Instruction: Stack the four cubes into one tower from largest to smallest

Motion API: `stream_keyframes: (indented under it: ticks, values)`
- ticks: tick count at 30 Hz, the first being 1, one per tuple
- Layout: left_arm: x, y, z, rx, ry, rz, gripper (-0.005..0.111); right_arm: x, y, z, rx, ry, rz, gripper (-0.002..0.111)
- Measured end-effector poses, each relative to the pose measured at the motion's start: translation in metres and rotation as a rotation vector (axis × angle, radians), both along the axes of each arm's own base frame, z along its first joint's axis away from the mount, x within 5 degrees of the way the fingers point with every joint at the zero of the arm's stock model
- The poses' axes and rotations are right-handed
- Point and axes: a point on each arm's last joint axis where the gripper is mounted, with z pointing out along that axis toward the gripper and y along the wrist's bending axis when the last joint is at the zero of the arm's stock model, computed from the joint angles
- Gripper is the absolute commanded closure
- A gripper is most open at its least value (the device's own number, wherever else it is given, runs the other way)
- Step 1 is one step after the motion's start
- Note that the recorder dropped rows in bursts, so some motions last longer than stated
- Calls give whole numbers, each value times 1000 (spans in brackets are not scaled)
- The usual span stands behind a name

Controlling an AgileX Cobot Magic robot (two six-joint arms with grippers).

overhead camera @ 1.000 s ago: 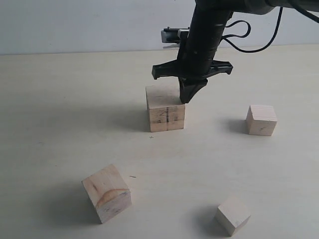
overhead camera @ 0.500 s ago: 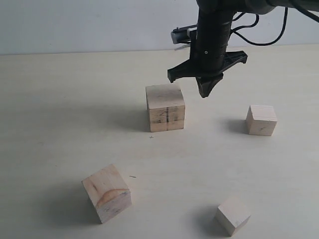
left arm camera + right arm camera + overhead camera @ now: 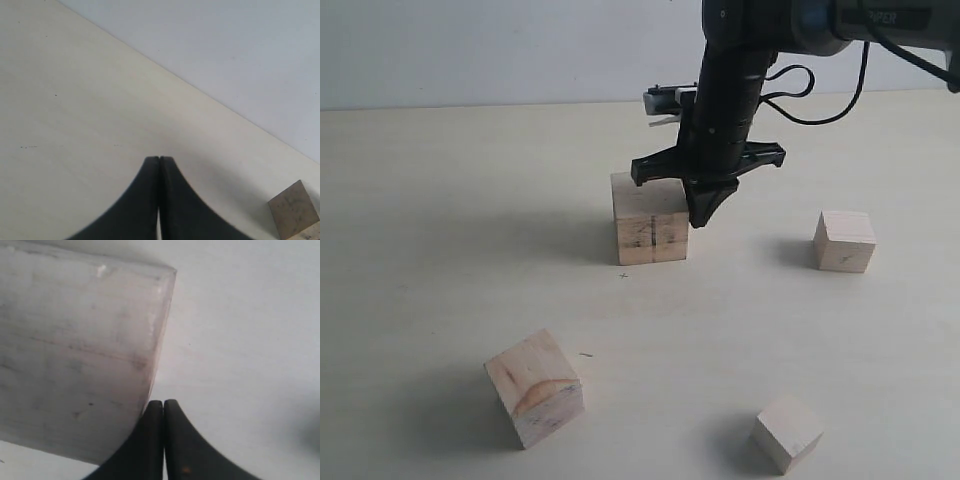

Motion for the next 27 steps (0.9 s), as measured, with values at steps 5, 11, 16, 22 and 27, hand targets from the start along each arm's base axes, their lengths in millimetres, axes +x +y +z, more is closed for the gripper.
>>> stream_keyframes:
  ticks: [5,11,16,22,27]
  values:
    - [0,0,0,0,0,0,107,1,-2,0,-24,-8,9,108]
    - [0,0,0,0,0,0,107,0,1,0,12,4,-2,108]
    - [0,0,0,0,0,0,107,-2,8,2,92,26,-16,108]
    - [0,0,0,0,0,0,107,-1,3,1,38,11,-8,108]
    - [0,0,0,0,0,0,107,0,-1,0,-11,-3,1,108]
